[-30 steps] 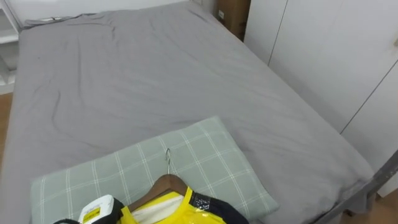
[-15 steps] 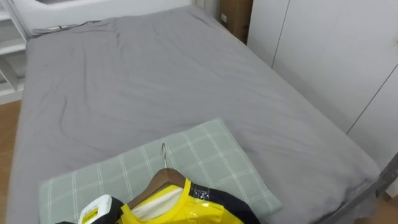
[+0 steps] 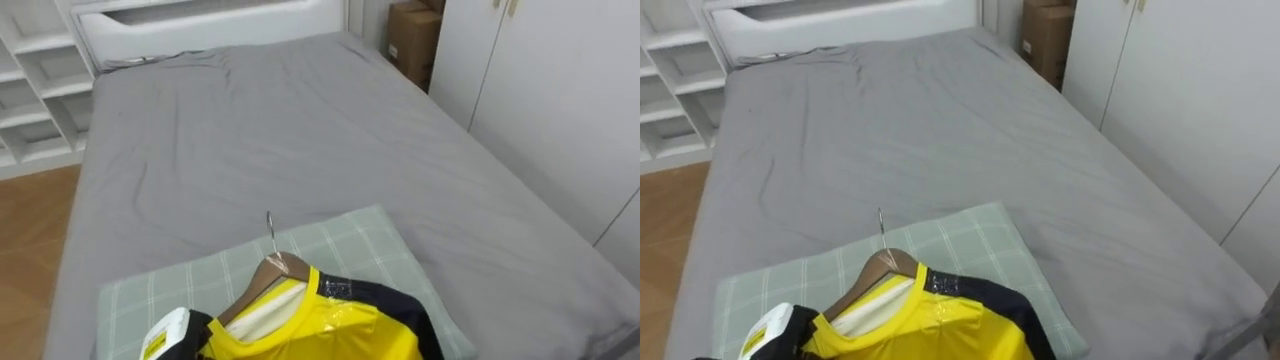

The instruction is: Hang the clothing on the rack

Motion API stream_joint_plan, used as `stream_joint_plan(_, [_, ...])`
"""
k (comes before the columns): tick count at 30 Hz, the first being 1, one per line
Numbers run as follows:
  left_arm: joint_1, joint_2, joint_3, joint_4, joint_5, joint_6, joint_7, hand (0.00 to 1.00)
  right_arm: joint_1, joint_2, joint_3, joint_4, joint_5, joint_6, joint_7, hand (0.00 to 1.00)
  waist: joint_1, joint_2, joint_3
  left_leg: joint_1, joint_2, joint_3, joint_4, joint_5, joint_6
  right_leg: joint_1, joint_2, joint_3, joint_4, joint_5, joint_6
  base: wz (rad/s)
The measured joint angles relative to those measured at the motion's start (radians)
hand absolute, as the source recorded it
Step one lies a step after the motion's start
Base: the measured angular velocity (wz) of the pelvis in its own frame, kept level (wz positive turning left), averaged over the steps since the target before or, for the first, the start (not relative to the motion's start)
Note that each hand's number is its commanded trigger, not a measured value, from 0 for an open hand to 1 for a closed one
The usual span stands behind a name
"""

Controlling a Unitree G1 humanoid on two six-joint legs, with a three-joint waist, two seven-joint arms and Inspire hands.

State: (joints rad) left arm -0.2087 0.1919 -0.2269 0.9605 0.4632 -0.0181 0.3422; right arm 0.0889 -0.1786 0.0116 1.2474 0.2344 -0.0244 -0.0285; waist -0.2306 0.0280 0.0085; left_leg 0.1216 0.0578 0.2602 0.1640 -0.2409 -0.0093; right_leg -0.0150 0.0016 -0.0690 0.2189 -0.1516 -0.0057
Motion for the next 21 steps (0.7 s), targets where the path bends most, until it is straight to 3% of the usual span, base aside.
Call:
stream_joint_plan(8, [0.004, 0.009, 0.021, -0.153, 0.006, -0.026, 0.002, 1.0, 0.0, 0.012, -0.004, 0.006, 0.058, -0.036, 0.041, 0.0, 0.02, -0.002, -0.0003, -0.014, 0.002, -0.054, 0.0, 0.0, 0.0, 0.004, -0.004, -0.045, -0.001, 0.0, 0.0, 0.16])
stream_joint_plan(13, [0.021, 0.034, 0.026, -0.235, 0.028, -0.034, 0.005, 1.0, -0.011, 0.013, -0.035, 0.039, 0.057, -0.05, 0.071, 0.0, 0.022, -0.002, -0.0004, -0.014, 0.002, -0.064, -0.001, 0.0, 0.0, 0.012, -0.002, -0.047, -0.015, 0.001, 0.0, 0.03])
stream_joint_plan(21, [0.049, 0.044, 0.026, -0.279, 0.043, -0.044, 0.023, 1.0, -0.013, 0.012, -0.056, 0.072, 0.057, -0.05, 0.077, 0.0, 0.018, 0.008, -0.0013, -0.008, 0.001, -0.072, -0.001, 0.0, 0.0, 0.02, -0.002, -0.044, -0.02, 0.002, 0.0, 0.0])
